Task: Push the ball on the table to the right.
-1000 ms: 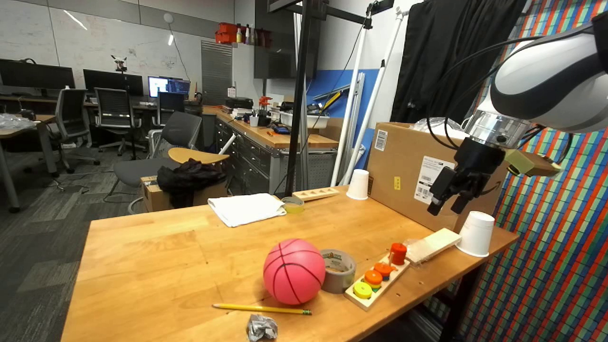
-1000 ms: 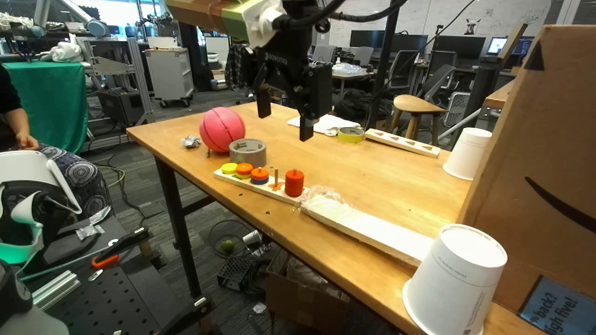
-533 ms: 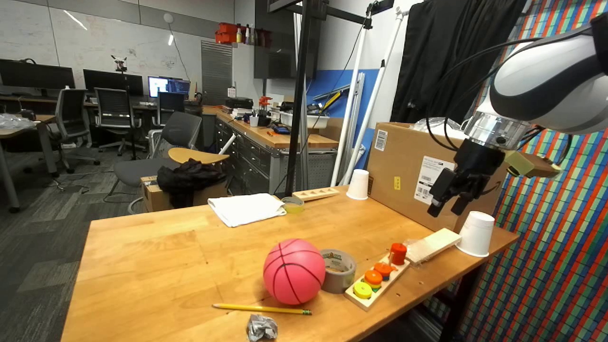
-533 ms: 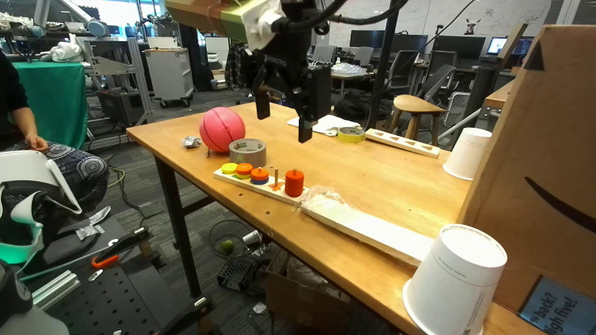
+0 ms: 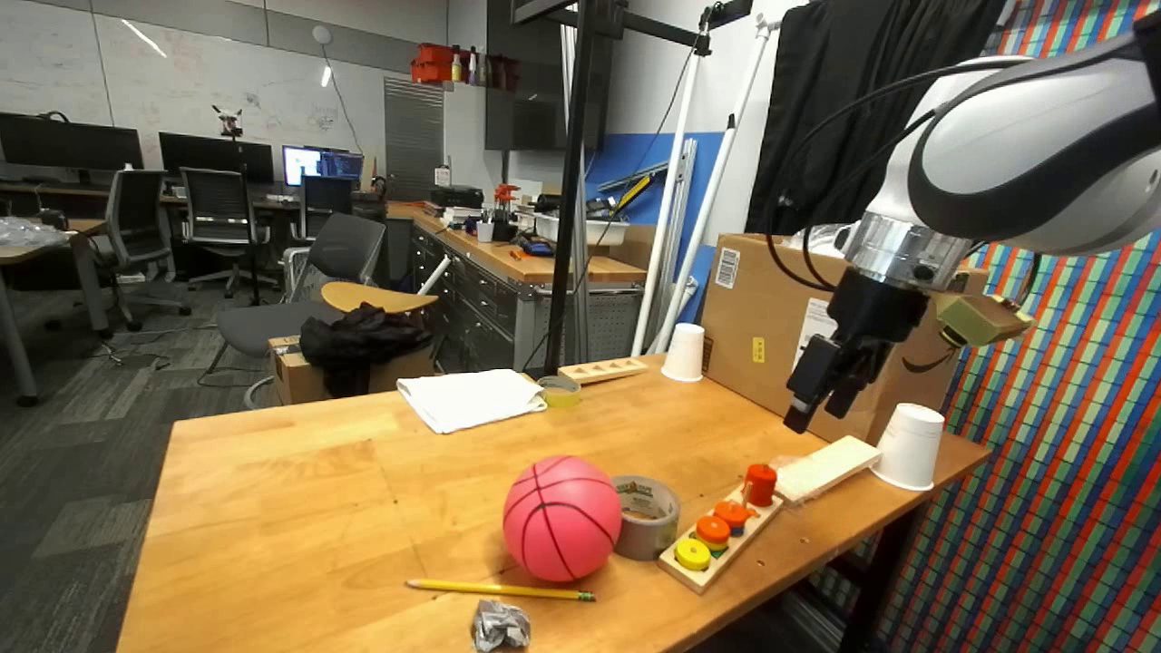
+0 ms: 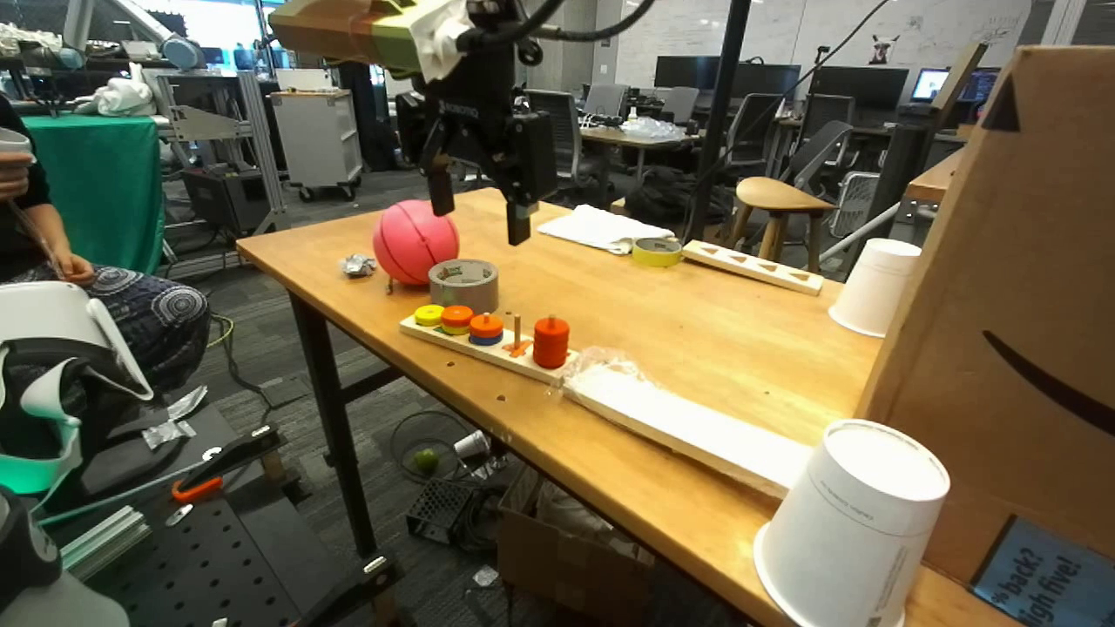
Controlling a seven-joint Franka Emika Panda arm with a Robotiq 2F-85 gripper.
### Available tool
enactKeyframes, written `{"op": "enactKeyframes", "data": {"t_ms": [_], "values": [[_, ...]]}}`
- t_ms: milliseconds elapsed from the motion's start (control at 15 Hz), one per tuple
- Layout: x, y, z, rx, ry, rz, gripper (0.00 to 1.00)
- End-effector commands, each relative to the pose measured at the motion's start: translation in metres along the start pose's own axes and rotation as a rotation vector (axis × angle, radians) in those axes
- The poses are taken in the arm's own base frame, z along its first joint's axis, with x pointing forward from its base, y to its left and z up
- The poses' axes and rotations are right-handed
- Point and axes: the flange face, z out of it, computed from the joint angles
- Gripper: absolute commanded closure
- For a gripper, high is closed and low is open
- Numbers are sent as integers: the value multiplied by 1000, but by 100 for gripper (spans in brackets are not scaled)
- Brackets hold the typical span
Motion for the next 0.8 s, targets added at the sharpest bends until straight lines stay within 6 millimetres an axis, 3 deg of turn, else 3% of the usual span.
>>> {"op": "enactKeyframes", "data": {"t_ms": [0,133,467,733], "values": [[-5,-61,-14,17,37,-72,0],[1,-98,-22,51,38,-133,0],[-4,-190,-31,187,45,-284,0],[-10,-253,-28,266,39,-420,0]]}}
